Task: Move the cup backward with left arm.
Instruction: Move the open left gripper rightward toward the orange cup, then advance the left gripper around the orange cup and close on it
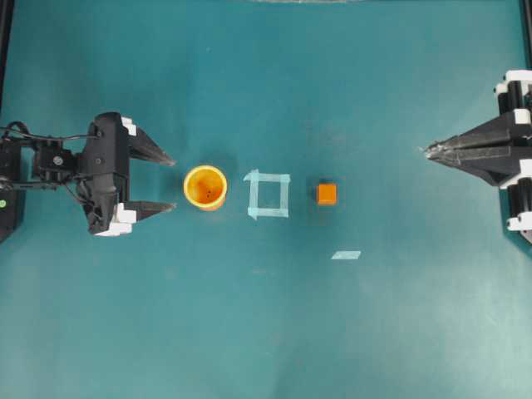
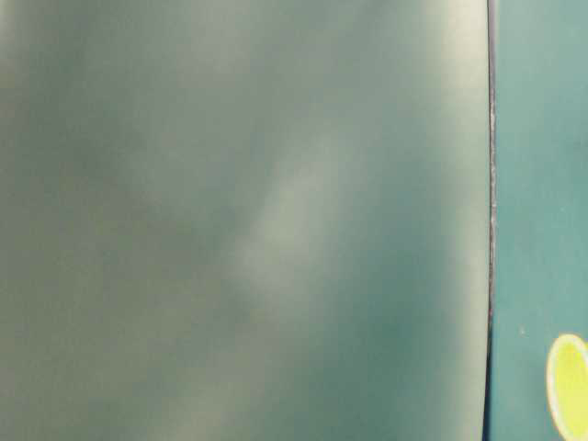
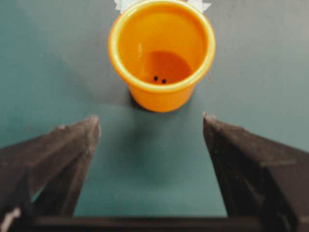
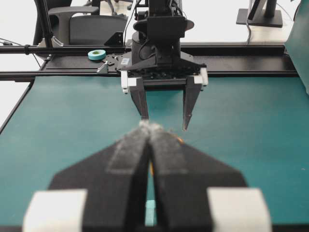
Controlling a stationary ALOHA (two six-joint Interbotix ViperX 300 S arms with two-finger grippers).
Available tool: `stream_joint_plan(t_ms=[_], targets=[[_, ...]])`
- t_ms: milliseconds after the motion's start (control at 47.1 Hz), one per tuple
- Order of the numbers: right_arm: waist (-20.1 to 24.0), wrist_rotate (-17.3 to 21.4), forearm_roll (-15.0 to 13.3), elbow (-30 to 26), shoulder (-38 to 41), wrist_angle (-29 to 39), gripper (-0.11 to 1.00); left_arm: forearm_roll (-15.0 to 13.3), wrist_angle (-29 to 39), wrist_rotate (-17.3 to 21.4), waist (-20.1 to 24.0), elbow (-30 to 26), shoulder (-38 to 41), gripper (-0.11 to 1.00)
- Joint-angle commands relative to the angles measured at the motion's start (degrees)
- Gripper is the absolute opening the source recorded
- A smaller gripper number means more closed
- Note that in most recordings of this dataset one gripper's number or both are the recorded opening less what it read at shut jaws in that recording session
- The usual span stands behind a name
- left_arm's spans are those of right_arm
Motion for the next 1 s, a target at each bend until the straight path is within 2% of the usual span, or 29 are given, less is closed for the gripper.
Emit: stream_joint_plan(t_ms=[0, 382, 977], targets=[[-0.1, 0.1, 0.1, -1.8, 0.2, -0.7, 0.00, 0.1, -1.8, 0.0, 0.2, -1.3, 0.5, 0.84], [-0.1, 0.1, 0.2, -2.0, 0.2, -0.4, 0.00, 0.1, -5.0, -0.1, -0.4, -4.5, 7.8, 0.84], [-0.1, 1.1, 0.2, -2.1, 0.4, -0.6, 0.00, 0.3, -10.2, -0.1, -0.9, -7.7, 13.1, 0.84]])
